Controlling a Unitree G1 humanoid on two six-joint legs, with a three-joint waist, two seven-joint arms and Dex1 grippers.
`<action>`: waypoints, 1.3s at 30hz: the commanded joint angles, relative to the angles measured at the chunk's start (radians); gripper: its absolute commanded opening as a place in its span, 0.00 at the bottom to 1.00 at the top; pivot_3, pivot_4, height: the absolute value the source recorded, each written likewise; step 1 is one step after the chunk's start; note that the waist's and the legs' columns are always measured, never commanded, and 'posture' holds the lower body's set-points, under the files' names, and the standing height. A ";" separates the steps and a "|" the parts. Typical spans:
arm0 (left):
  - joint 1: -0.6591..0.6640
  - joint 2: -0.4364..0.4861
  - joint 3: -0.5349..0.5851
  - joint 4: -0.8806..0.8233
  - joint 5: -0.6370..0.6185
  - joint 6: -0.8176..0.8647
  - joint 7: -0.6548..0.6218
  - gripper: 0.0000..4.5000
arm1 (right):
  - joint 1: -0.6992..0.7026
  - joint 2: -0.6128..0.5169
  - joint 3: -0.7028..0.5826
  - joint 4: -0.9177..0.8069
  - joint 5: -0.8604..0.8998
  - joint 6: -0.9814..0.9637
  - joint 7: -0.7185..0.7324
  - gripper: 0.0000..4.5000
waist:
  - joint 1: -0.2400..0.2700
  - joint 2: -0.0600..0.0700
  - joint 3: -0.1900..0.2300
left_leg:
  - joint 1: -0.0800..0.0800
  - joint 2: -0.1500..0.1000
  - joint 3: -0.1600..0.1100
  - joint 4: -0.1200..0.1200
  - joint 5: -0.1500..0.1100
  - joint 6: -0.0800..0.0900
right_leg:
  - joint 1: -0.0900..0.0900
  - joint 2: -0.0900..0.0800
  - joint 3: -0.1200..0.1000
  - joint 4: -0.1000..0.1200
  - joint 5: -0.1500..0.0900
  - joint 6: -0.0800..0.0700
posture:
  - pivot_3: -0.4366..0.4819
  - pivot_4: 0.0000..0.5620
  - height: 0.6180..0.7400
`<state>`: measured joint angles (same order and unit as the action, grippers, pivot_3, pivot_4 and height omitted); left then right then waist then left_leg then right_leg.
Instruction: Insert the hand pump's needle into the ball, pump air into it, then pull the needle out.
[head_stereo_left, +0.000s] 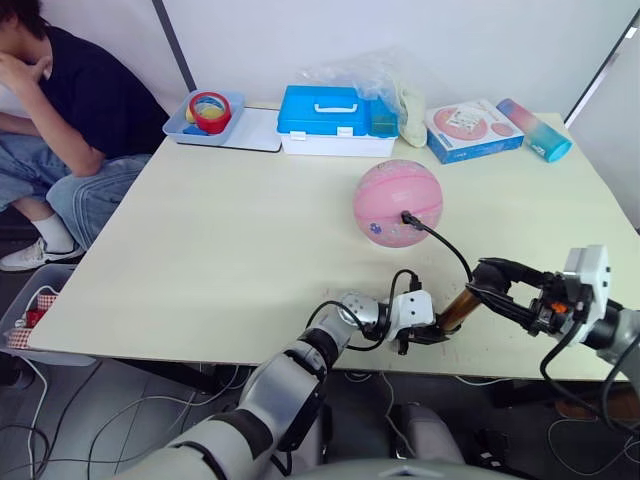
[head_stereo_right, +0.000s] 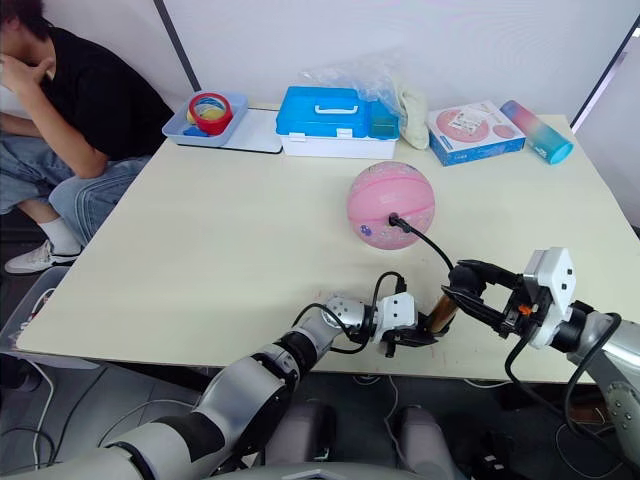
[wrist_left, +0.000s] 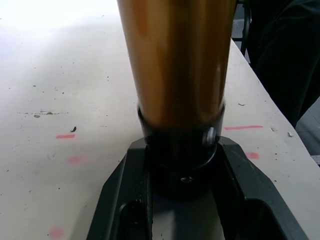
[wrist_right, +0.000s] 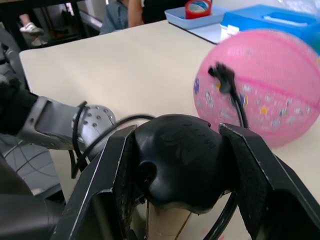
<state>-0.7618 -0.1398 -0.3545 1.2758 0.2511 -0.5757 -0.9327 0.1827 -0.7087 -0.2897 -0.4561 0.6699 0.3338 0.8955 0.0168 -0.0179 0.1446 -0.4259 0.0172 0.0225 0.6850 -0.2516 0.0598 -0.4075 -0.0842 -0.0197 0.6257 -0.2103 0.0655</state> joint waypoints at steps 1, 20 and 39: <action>0.008 -0.033 -0.027 0.022 0.036 0.001 -0.009 0.24 | 0.016 0.001 -0.002 0.026 -0.026 0.003 -0.005 0.45 | 0.000 0.000 0.000 | 0.000 0.000 0.000 0.000 0.000 0.000 | 0.000 0.000 0.000 0.000 0.000 0.000 | 0.48 0.27 1.00; 0.009 -0.027 -0.030 0.023 0.037 -0.001 -0.022 0.24 | -0.133 -0.270 -0.450 -0.082 0.446 0.295 -0.032 0.45 | 0.001 0.000 0.001 | -0.002 0.000 0.000 0.000 0.000 0.000 | -0.001 0.000 0.000 0.000 0.000 0.000 | 0.48 0.27 1.00; 0.009 -0.033 -0.033 0.024 0.041 -0.001 -0.020 0.24 | -0.045 -0.128 -0.177 -0.056 0.179 0.187 0.009 0.45 | 0.000 -0.002 -0.001 | -0.001 0.000 0.000 0.000 0.000 0.000 | -0.001 0.000 0.000 0.000 0.000 0.000 | 0.48 0.27 1.00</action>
<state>-0.7619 -0.1397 -0.3552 1.2770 0.2515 -0.5786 -0.9359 0.1153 -0.8554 -0.5332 -0.5433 0.9389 0.5514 0.9025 0.0168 -0.0202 0.1440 -0.4268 0.0173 0.0221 0.6850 -0.2516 0.0598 -0.4078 -0.0842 -0.0198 0.6256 -0.2103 0.0655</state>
